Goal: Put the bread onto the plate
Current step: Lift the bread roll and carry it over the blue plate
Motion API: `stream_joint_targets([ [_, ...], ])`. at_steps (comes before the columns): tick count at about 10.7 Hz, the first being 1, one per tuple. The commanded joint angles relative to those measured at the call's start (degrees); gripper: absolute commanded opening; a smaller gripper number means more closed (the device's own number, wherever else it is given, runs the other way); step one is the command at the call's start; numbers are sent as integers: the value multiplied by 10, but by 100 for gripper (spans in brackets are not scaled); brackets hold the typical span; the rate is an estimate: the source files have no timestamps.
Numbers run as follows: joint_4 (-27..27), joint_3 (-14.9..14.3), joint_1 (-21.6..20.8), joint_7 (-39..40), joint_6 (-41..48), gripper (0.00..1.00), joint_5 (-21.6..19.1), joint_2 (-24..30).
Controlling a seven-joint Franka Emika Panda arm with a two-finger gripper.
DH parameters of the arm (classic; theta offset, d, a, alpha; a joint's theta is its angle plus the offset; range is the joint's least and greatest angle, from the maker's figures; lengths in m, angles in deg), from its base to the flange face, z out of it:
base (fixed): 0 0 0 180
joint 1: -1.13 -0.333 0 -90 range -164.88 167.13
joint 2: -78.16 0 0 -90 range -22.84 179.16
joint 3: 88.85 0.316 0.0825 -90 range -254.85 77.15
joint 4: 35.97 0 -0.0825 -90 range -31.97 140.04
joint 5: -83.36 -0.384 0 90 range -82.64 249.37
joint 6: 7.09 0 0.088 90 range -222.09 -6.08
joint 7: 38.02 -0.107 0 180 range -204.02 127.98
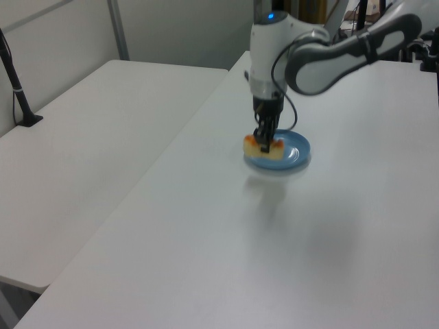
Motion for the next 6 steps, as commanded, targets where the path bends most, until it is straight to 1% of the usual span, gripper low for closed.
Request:
stream_joint_targets([
  [1,32,2,51,52,8,27,27,15],
  [2,43,3,64,53,3,28,35,14],
  [4,45,3,71,52,-17,30,36,-7],
  [5,44,3,73,52,-38,38,37,-17],
  [6,44,3,79,49,-49,55,37,-21],
])
